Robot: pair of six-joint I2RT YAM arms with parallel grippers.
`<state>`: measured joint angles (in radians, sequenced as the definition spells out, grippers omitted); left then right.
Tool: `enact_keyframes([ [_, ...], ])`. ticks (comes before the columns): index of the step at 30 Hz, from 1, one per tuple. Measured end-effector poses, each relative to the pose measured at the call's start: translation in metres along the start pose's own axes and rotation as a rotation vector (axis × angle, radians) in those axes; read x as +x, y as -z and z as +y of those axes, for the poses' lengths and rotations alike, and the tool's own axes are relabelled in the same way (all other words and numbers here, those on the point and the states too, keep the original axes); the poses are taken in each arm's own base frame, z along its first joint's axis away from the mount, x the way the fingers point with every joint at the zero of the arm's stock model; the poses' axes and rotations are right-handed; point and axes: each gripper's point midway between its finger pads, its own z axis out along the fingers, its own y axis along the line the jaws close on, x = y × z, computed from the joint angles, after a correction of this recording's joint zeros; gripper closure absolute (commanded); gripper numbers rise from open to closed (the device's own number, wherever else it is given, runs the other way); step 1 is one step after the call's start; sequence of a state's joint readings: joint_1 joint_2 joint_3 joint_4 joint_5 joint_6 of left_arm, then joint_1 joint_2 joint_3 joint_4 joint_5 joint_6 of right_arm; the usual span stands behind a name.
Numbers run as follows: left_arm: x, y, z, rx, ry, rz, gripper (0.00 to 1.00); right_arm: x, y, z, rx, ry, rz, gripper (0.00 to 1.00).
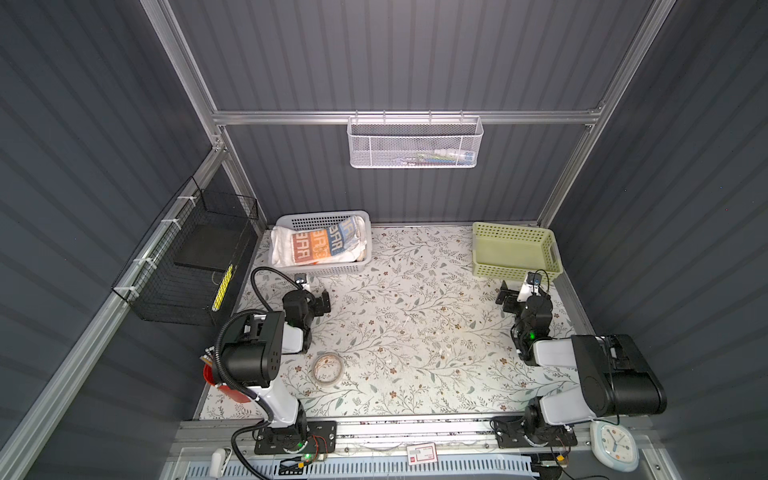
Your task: Fold and stack the towels
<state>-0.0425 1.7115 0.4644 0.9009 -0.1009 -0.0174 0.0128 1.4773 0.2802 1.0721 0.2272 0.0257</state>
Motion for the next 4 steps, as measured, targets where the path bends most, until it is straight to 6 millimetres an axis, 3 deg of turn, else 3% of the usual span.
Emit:
enact_keyframes([
  [4,-0.0037,-0.001,-0.0062,0.006,-0.018,-0.007,0.0,0.0,0.0,-0.0001,0.0,0.0,0.0,0.01],
])
